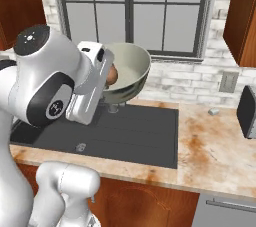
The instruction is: Pick the onion from the sink and place it in the bowl. Then pick the bowl and place it in the microwave. Then close the microwave door and press the start button.
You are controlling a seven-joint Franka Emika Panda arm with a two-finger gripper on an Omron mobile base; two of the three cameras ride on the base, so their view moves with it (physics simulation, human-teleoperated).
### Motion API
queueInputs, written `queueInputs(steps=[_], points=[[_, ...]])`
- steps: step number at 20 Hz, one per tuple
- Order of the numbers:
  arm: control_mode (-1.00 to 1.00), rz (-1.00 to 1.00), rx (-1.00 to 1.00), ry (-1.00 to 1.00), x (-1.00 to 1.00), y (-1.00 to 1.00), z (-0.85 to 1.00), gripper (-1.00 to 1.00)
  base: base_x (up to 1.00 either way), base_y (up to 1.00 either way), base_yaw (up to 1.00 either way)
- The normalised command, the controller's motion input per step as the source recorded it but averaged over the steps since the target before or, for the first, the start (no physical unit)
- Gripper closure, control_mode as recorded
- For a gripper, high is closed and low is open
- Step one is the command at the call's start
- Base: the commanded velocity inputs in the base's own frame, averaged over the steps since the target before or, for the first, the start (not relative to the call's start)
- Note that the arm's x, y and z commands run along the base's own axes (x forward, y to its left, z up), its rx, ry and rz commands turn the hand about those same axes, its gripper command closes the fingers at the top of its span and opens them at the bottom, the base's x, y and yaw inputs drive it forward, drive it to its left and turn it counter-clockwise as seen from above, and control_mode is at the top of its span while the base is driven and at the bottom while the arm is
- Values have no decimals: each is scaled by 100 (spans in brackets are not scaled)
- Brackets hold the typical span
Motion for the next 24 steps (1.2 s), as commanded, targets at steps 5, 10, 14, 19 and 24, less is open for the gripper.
queueInputs(steps=[5, 10, 14, 19, 24], points=[[-100, -10, 0, -16, -40, 18, 2, 100, 0, 0, 0], [-100, -4, 0, -8, -26, 42, 0, 100, 0, 0, 0], [-100, 0, 0, 0, -1, 52, -1, 100, 0, 0, 0], [-100, 1, 0, 0, -4, 25, -1, 100, 0, 0, 0], [-100, 2, 0, 0, -1, 2, 0, 100, 0, 0, 0]])
